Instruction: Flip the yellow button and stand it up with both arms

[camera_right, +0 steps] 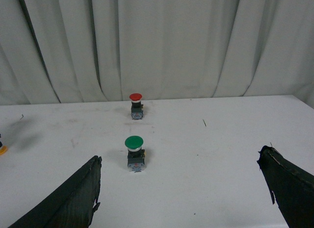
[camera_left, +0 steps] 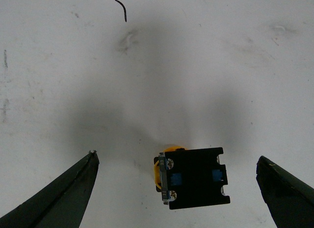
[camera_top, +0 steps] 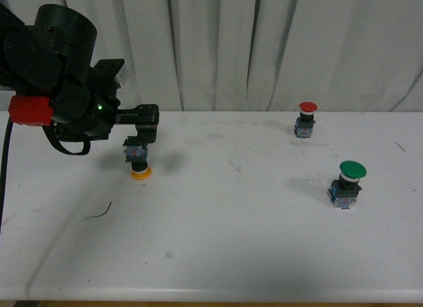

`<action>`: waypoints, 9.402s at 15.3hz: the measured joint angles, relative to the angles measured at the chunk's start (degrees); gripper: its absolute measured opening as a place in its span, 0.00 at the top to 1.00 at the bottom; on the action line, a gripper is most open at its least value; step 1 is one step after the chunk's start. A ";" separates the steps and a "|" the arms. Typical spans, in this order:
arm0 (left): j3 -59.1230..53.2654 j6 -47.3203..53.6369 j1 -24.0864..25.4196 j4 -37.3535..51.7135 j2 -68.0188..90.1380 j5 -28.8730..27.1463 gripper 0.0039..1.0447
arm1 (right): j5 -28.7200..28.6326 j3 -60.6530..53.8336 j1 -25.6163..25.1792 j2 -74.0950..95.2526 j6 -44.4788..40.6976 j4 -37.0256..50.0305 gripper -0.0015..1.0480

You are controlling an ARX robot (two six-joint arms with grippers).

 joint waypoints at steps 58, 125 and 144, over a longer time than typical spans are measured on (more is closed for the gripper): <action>-47.71 -63.14 -8.68 73.00 -34.45 25.31 0.66 | -0.13 -0.04 -1.29 6.32 3.32 14.36 0.06; -62.71 -42.10 6.19 40.04 -77.88 26.03 0.06 | -32.35 43.43 19.71 103.45 73.88 73.66 0.66; -77.57 1.55 6.71 1.16 -118.95 -1.77 0.99 | -32.17 43.85 18.21 103.43 73.83 73.68 0.67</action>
